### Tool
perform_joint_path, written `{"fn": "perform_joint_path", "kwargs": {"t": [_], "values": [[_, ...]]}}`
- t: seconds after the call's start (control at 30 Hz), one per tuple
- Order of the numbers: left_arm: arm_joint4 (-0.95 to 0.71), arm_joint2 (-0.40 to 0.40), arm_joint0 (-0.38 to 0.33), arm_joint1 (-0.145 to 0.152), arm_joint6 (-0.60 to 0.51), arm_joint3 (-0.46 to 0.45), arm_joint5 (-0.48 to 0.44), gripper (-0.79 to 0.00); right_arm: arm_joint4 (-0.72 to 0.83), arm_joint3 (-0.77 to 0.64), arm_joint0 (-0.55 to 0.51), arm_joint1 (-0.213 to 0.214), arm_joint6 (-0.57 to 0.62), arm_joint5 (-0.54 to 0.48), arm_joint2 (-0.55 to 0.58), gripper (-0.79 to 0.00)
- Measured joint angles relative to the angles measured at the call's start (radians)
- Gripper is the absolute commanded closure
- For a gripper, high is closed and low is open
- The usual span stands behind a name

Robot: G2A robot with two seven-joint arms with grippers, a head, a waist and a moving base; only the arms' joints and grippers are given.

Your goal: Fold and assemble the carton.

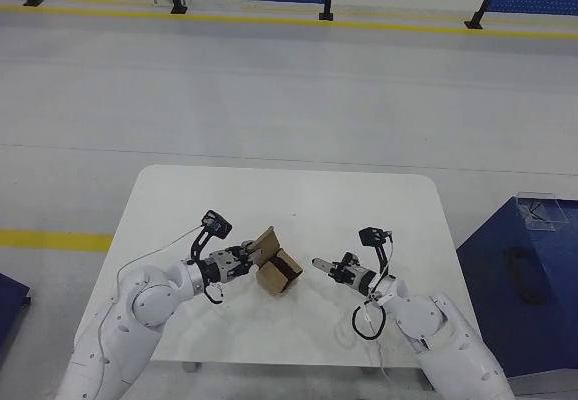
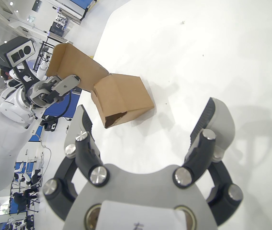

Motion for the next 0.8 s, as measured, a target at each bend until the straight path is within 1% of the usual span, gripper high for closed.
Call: {"fn": "perform_joint_path", "kwargs": {"t": [0.03, 0.1, 0.13, 0.23, 0.33, 0.43, 0.6, 0.8], "values": [[-0.012, -0.002, 0.002, 0.000, -0.010, 0.002, 0.014, -0.015, -0.002, 0.002, 0.003, -0.001, 0.004, 0.005, -0.003, -0.785], [-0.051, -0.004, -0.004, 0.000, -0.042, 0.015, 0.024, -0.708, -0.013, 0.008, 0.011, -0.003, 0.015, 0.020, -0.012, -0.785], [-0.064, -0.003, -0.009, 0.000, -0.054, 0.021, 0.018, -0.785, -0.016, 0.011, 0.015, -0.004, 0.017, 0.024, -0.016, -0.785], [-0.056, 0.001, -0.021, 0.002, -0.072, 0.021, -0.001, -0.785, -0.021, 0.021, 0.023, -0.008, 0.015, 0.031, -0.027, -0.785], [-0.019, 0.008, -0.016, 0.004, -0.067, -0.007, -0.012, -0.785, -0.024, 0.031, 0.030, -0.011, 0.017, 0.037, -0.033, -0.785], [0.018, 0.018, -0.005, 0.007, -0.064, -0.043, -0.042, -0.785, -0.038, 0.041, 0.037, -0.012, 0.023, 0.047, -0.036, -0.785], [0.079, 0.038, 0.010, 0.011, -0.067, -0.112, -0.093, -0.785, -0.120, 0.053, 0.050, -0.013, 0.025, 0.087, -0.048, -0.785], [0.114, 0.074, 0.020, 0.011, -0.092, -0.166, -0.092, -0.785, -0.188, 0.063, 0.057, -0.018, 0.011, 0.115, -0.070, -0.785]]}}
